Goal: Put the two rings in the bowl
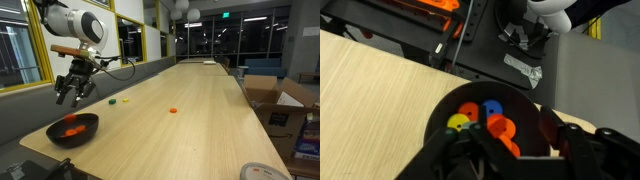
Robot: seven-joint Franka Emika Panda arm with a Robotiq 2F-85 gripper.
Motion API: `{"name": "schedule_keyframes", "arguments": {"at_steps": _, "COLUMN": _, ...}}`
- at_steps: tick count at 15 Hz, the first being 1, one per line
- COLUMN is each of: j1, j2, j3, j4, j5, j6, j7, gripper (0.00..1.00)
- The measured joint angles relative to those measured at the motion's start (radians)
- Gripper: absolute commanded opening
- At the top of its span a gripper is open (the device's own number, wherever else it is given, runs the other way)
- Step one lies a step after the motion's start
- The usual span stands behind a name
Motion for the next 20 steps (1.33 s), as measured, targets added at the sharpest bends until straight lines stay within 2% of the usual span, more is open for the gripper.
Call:
{"name": "schedule_keyframes", "arguments": {"at_steps": 2, "j1": -0.006, "j2": 0.0, "j3": 0.0, "j4": 0.001, "j5": 0.0, "j6": -0.008, "j7": 0.0, "gripper": 1.0}}
{"name": "schedule_keyframes", "arguments": {"at_steps": 6, "j1": -0.01, "j2": 0.0, "j3": -0.007, "j4": 0.004, "j5": -0.006, "j6": 0.006, "j7": 0.026, "gripper": 1.0}}
{"name": "schedule_keyframes", "arguments": {"at_steps": 10, "j1": -0.034, "j2": -0.017, "j3": -0.052, "j4": 0.02, "j5": -0.048, "j6": 0.109, "j7": 0.108, "gripper": 1.0}}
{"name": "schedule_keyframes", "arguments": {"at_steps": 16, "j1": -0.12, "j2": -0.088, "j3": -0.147, "j4": 0.016, "j5": -0.163, "j6": 0.263, "j7": 0.179, "gripper": 1.0}}
{"name": "schedule_keyframes", "arguments": {"at_steps": 20, "j1": -0.189, "j2": -0.062, "j3": -0.219, "j4": 0.016, "j5": -0.236, "j6": 0.407, "j7": 0.259, "gripper": 1.0}}
